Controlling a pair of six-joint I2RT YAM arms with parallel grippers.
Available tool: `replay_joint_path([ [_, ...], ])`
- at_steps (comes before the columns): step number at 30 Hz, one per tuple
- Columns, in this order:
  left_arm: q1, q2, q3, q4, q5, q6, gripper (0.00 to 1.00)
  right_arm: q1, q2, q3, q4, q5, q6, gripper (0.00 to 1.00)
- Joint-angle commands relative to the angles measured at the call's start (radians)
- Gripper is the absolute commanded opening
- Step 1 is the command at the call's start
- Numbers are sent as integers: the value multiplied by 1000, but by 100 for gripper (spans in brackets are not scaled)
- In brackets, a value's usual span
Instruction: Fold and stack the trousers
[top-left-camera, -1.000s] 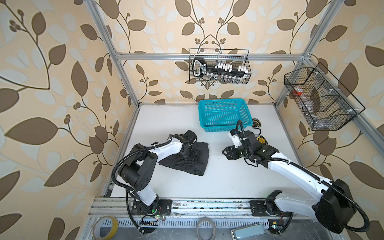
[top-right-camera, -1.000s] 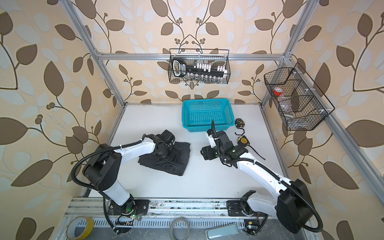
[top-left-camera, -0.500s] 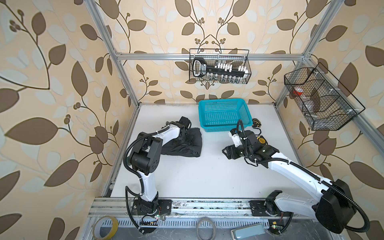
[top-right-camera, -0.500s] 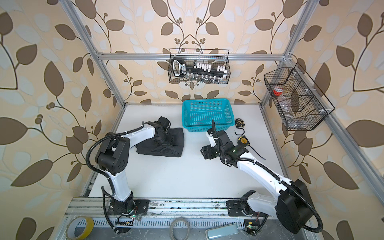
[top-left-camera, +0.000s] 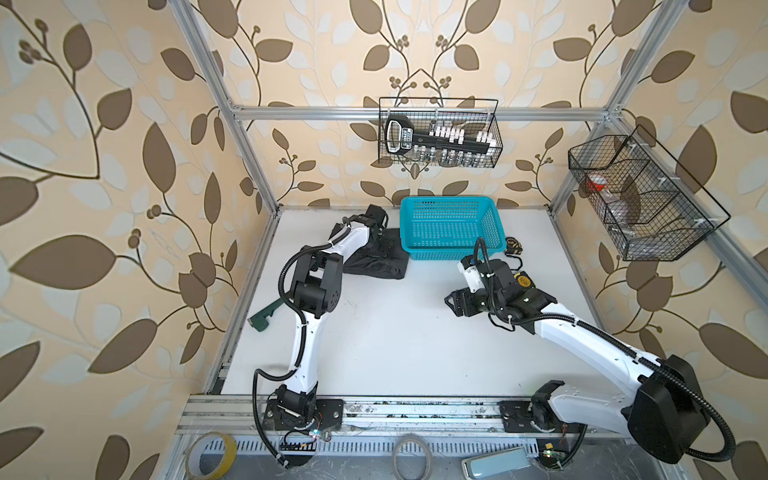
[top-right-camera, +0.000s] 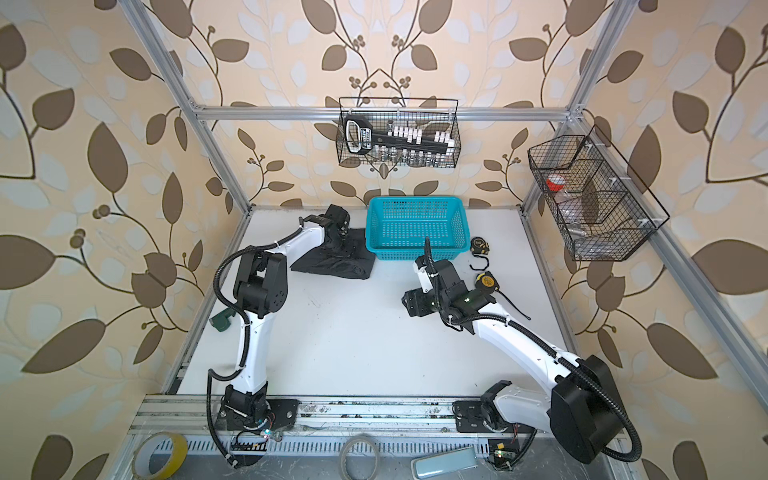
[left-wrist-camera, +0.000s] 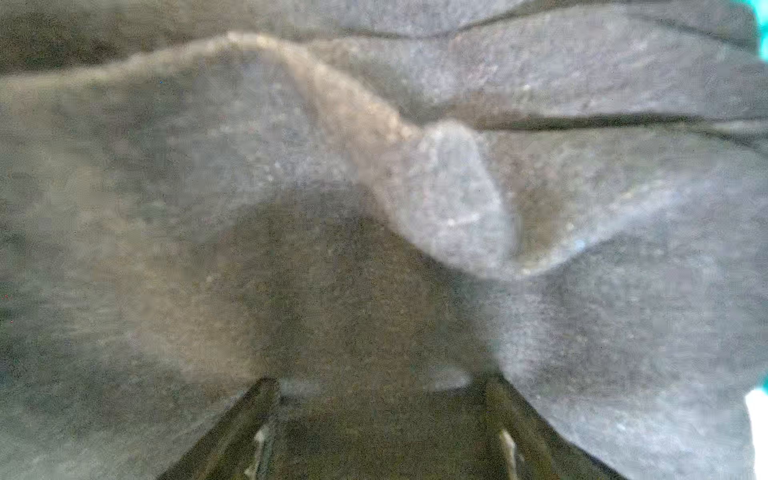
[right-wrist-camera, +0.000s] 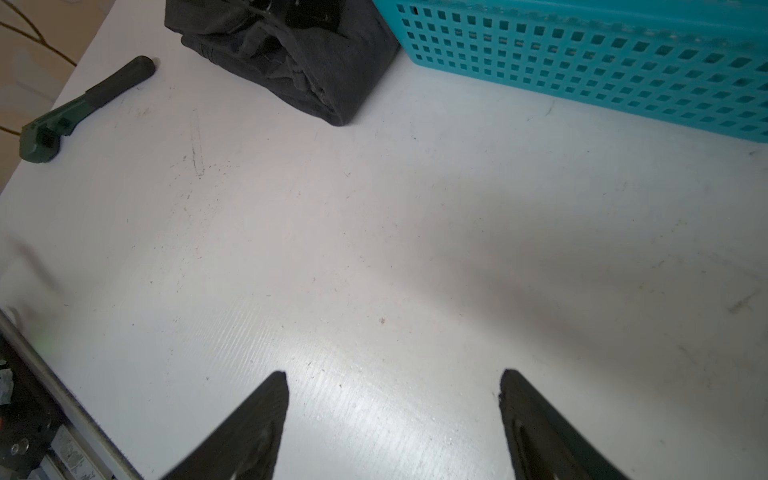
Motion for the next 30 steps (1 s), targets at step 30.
replay_joint_path([
  [30, 45, -145, 45, 8, 281, 30, 79, -121, 98, 121, 37, -82, -62, 81],
])
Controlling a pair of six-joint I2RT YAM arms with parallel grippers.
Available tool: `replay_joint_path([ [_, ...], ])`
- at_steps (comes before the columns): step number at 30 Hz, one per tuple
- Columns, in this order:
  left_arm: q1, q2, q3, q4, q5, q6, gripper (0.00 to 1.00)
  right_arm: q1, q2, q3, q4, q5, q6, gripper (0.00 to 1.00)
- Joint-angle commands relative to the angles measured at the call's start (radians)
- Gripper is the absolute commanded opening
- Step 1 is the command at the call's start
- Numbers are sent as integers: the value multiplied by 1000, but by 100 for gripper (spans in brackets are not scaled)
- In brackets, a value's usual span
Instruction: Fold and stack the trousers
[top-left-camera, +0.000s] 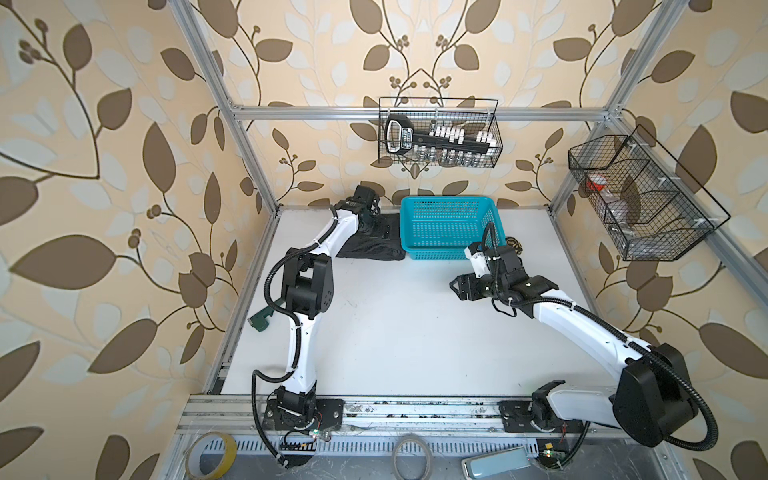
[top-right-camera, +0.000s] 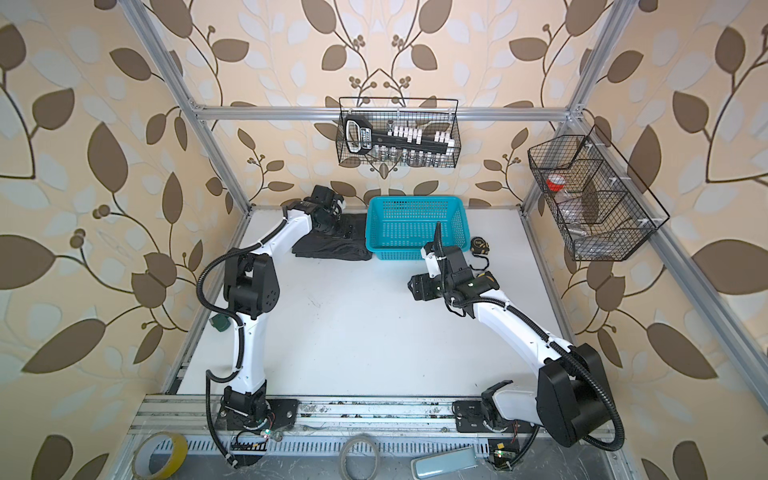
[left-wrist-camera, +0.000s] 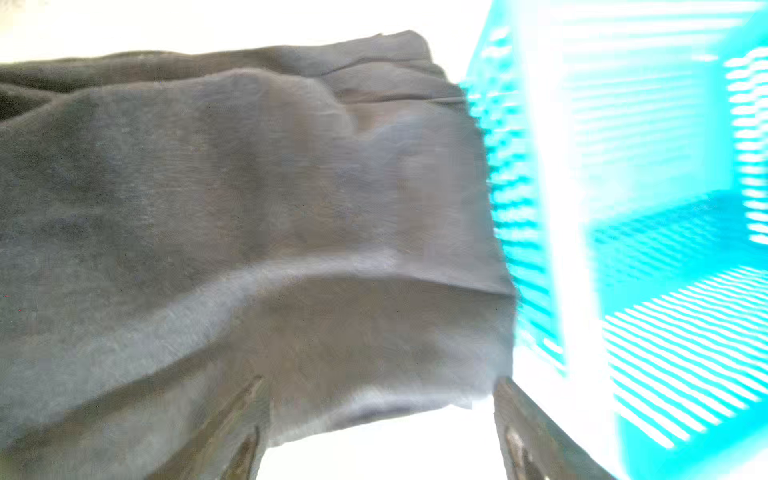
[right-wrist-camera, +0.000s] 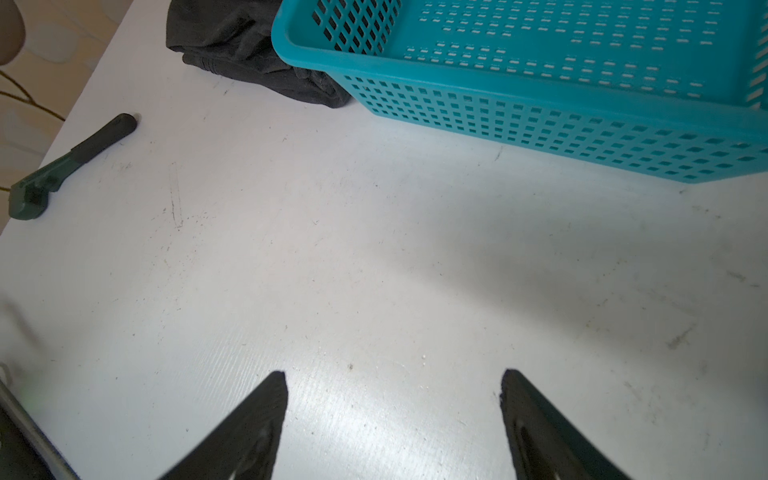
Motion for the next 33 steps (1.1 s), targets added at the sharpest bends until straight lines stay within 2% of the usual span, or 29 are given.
replay_joint_path([
  [1, 8, -32, -20, 0, 89, -4, 76, -3, 14, 40, 11, -29, -24, 81],
  [5, 8, -65, -51, -32, 90, -25, 73, -5, 11, 47, 0, -22, -26, 81],
  [7, 10, -123, -118, -23, 65, -13, 74, -9, 2, 48, -8, -10, -30, 81],
  [11, 29, -295, -319, 20, 6, 20, 82, -51, -30, 39, -17, 9, -26, 82],
  [13, 56, -393, -436, 50, -18, 41, 85, -90, -55, 17, 2, 18, -20, 98],
  [17, 142, -583, -701, 173, -76, 52, 98, -215, -123, -67, 113, 12, 9, 100],
  [21, 238, -736, -934, 354, -81, 66, 99, -369, -190, -195, 290, 37, 55, 100],
  [25, 297, -815, -1108, 527, -133, 84, 99, -485, -251, -371, 525, 103, 71, 100],
  [30, 361, -807, -1267, 761, -179, 87, 99, -505, -224, -528, 766, 226, -43, 100],
  [33, 364, -775, -1347, 960, -172, 72, 99, -505, -145, -651, 1062, 283, -86, 100],
])
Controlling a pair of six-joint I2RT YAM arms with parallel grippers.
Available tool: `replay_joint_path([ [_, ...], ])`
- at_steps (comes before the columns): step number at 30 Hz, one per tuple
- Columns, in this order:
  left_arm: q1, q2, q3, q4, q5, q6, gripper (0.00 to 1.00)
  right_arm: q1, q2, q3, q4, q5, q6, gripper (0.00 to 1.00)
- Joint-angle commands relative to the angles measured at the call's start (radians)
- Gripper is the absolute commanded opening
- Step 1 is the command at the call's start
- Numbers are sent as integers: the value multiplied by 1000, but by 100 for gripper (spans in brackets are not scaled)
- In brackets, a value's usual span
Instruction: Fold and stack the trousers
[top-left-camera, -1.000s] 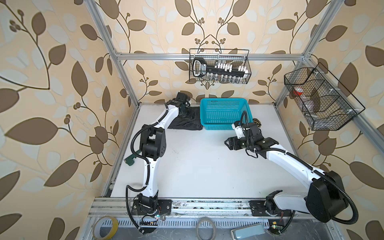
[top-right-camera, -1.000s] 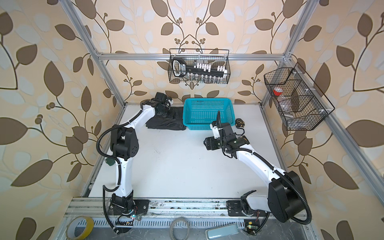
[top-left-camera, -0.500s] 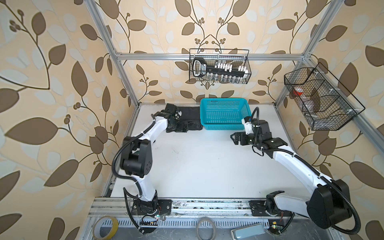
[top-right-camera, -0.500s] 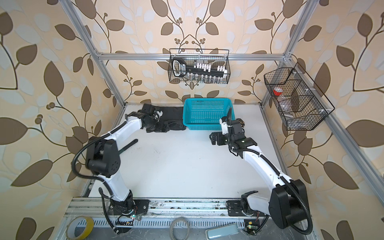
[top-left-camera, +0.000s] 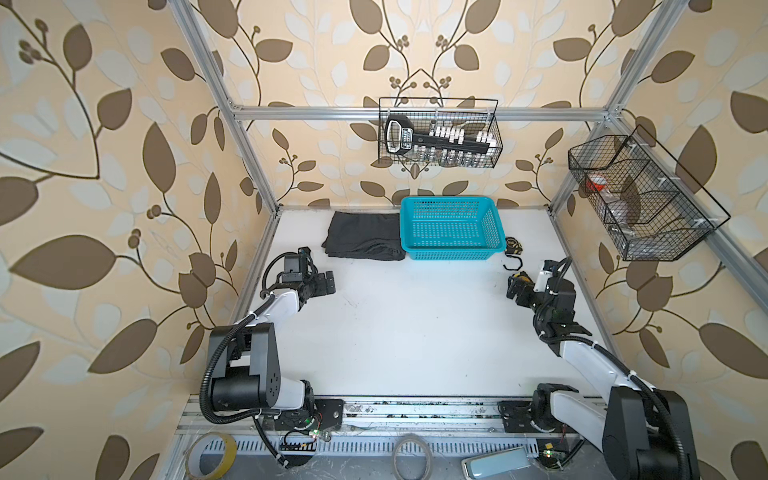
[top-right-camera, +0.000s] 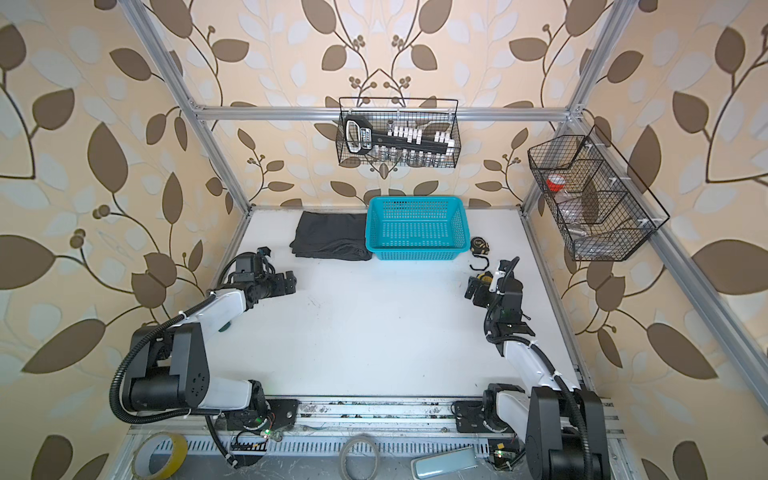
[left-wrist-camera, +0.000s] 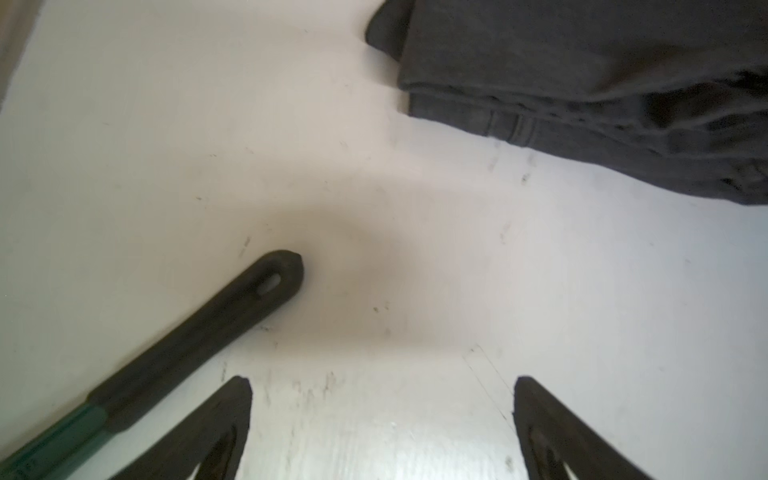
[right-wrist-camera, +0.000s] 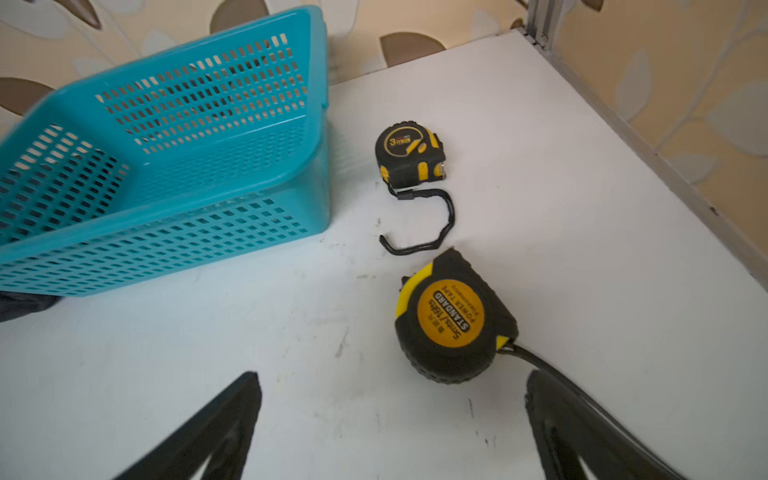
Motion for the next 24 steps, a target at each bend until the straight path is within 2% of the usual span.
replay_joint_path([
  [1, 8, 44, -31, 280, -7, 2, 99, -5, 81, -72, 362, 86, -72, 100],
  [2, 9, 74, -35, 312, -1, -8, 99, -9, 99, -50, 349, 68, -60, 100],
  [4, 8, 98, -65, 390, -1, -18, 99, -2, 169, -69, 477, -10, -72, 100],
  [5, 8, 110, -68, 401, -11, -22, 99, 19, 169, -44, 411, -6, -98, 100],
  [8, 8, 122, -71, 414, 2, -18, 99, 123, 227, -104, 586, 56, -193, 100],
  [10, 7, 110, -109, 470, -14, -23, 99, 128, 248, -159, 703, 100, -189, 100],
  [12, 6, 99, -127, 490, -17, -23, 99, 133, 235, -159, 677, 144, -176, 100],
  [18, 5, 100, -125, 484, -20, -23, 99, 141, 244, -160, 694, 148, -182, 100],
  [20, 5, 104, -120, 478, -20, -23, 99, 133, 253, -142, 669, 115, -182, 100],
  [21, 5, 104, -118, 476, -21, -23, 99, 108, 256, -134, 660, 32, -186, 100],
  [24, 3, 105, -109, 463, -14, -18, 99, 121, 247, -146, 672, 53, -196, 100],
])
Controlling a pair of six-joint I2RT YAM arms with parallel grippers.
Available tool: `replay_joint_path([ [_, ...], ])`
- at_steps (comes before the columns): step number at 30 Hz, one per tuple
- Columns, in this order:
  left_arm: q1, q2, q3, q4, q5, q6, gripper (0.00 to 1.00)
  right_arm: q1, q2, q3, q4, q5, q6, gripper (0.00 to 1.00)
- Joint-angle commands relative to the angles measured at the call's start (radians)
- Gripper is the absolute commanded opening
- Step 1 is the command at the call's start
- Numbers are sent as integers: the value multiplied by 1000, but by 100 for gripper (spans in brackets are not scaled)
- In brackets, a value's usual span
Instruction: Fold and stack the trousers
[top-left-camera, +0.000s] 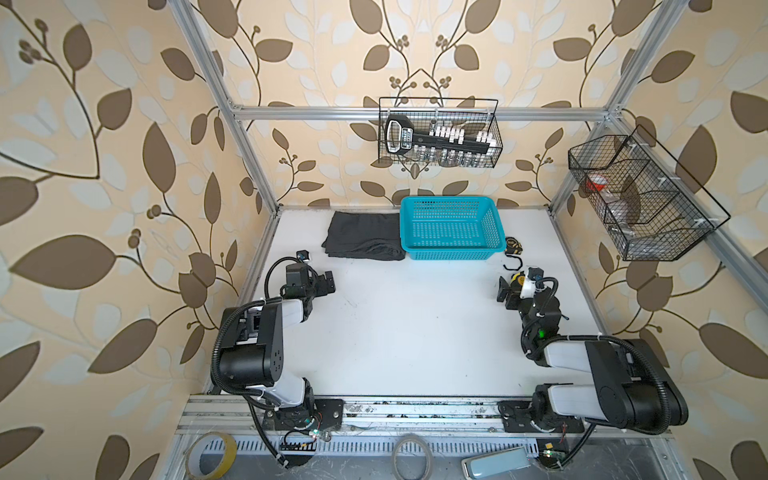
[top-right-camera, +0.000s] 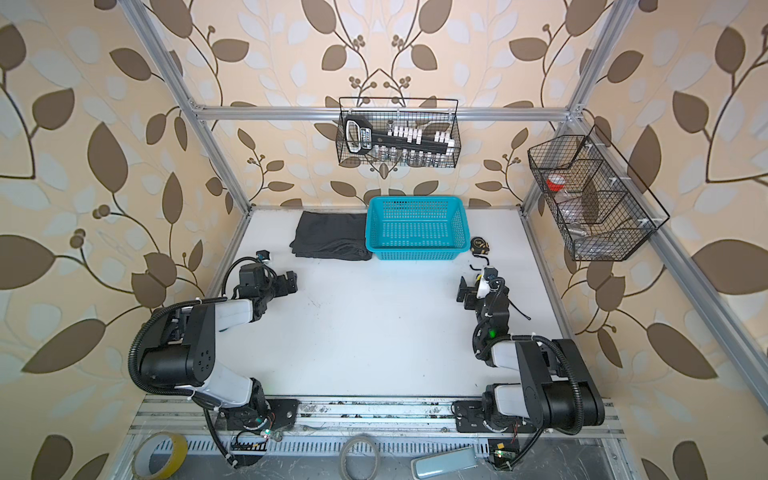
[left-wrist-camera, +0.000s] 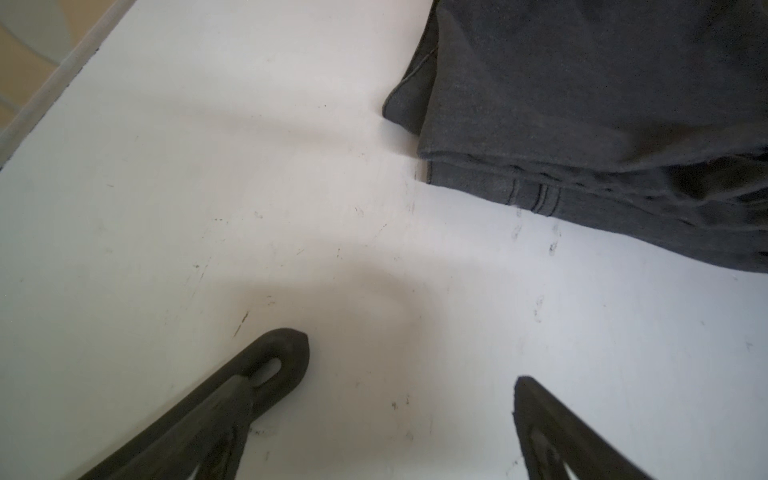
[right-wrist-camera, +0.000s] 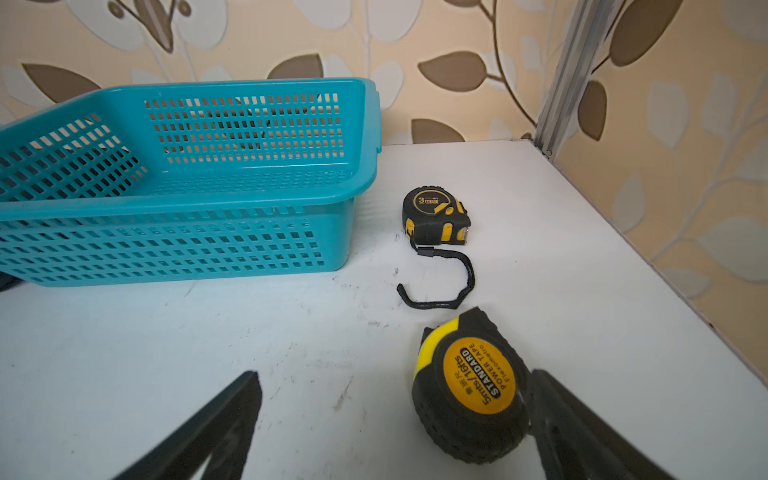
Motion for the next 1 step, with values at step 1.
replay_joint_path([
  [1, -7, -28, 15, 27, -11, 3, 99, 7, -1, 8, 42, -25, -37, 100],
])
